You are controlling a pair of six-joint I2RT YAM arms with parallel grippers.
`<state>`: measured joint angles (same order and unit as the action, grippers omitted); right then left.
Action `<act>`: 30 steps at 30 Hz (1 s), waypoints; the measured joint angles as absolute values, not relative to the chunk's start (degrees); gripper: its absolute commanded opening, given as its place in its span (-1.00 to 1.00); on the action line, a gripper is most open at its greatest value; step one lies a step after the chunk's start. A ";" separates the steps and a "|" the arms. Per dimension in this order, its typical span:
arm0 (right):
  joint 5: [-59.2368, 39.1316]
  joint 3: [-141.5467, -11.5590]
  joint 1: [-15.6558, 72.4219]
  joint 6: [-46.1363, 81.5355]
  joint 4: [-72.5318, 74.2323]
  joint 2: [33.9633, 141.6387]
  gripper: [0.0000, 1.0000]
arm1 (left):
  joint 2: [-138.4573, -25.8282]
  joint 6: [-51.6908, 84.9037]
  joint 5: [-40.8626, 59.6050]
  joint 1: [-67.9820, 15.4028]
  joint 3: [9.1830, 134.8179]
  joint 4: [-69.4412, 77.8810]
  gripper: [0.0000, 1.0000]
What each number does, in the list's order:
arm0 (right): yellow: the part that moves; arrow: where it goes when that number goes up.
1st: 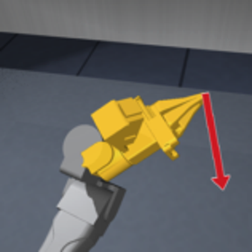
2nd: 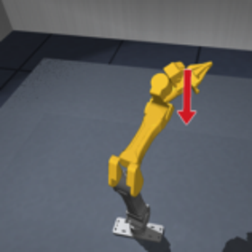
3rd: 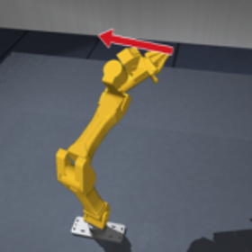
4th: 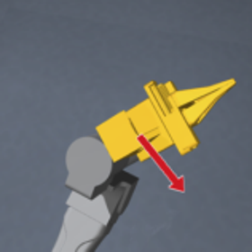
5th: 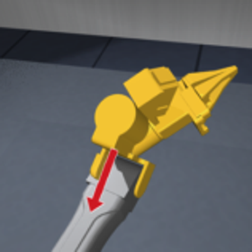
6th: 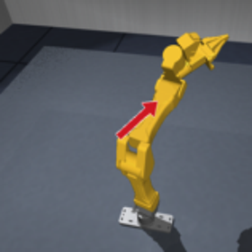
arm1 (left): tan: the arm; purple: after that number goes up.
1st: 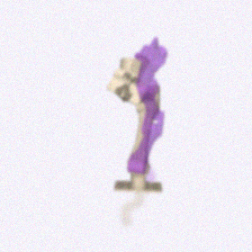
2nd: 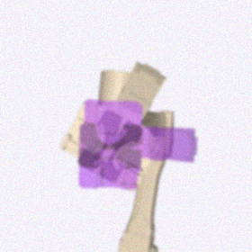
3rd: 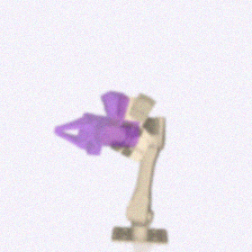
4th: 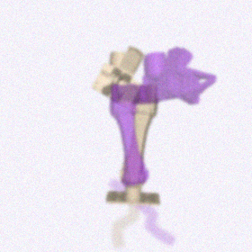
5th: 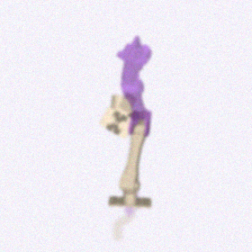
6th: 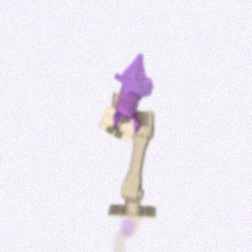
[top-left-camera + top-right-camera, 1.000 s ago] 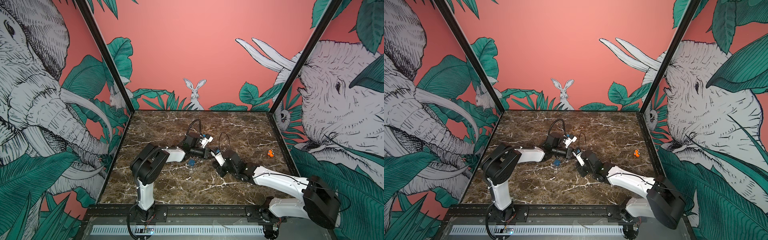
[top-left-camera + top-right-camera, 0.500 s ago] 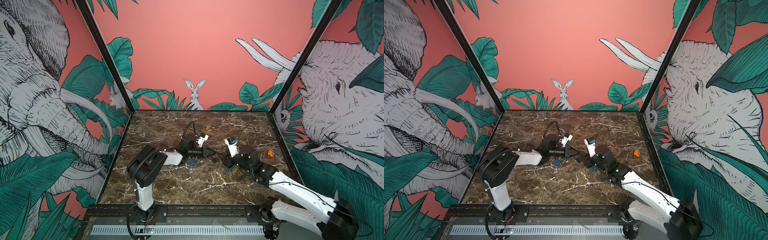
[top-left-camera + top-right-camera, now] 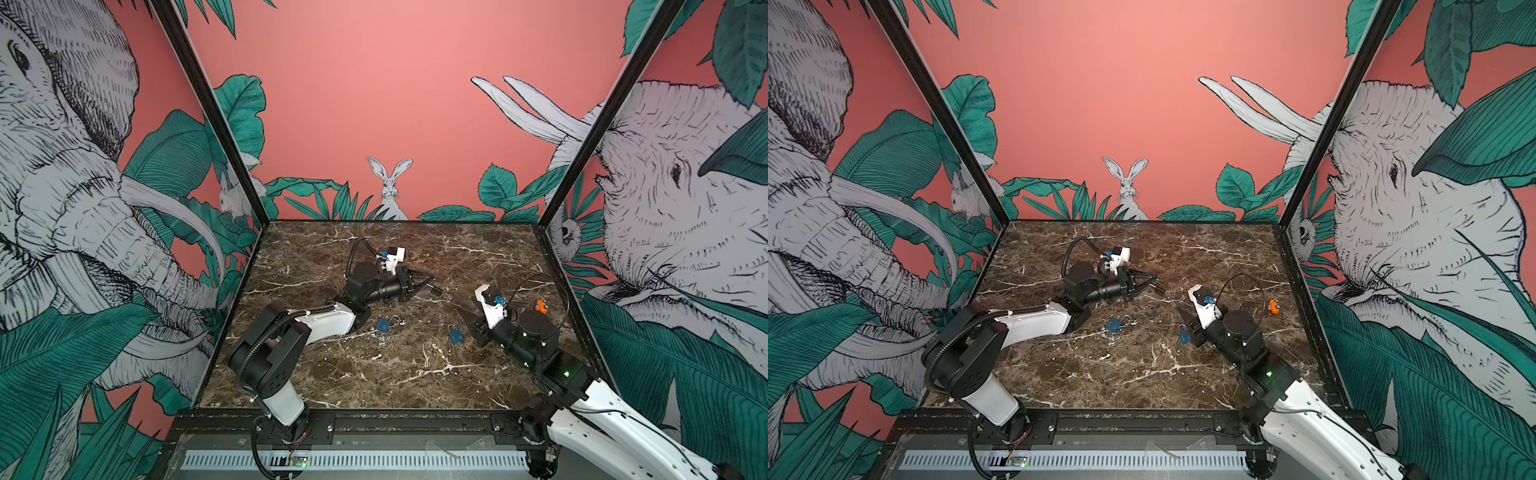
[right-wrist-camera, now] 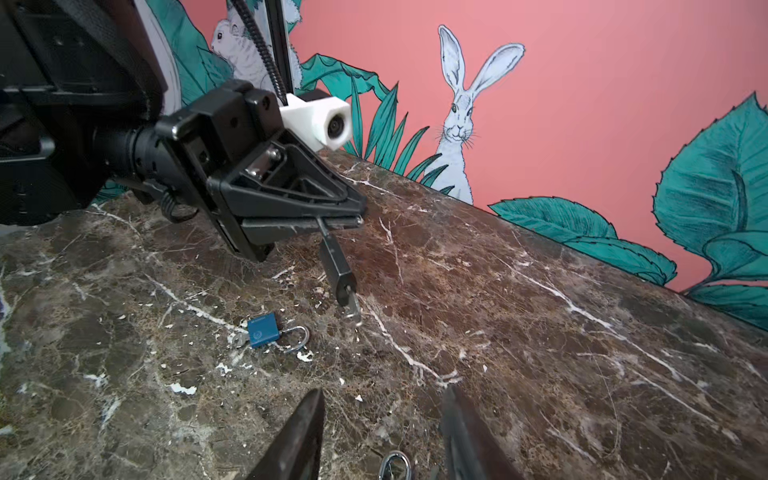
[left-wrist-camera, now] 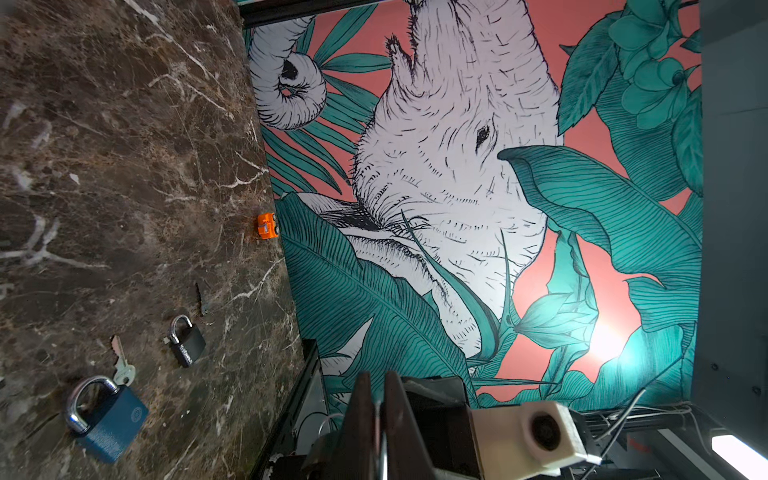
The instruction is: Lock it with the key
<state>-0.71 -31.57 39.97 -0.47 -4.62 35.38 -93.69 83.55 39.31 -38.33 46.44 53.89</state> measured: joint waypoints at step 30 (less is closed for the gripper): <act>-11.40 -36.27 39.90 -2.13 7.25 53.12 -0.41 | -90.78 83.77 41.56 -38.33 45.87 53.12 -1.00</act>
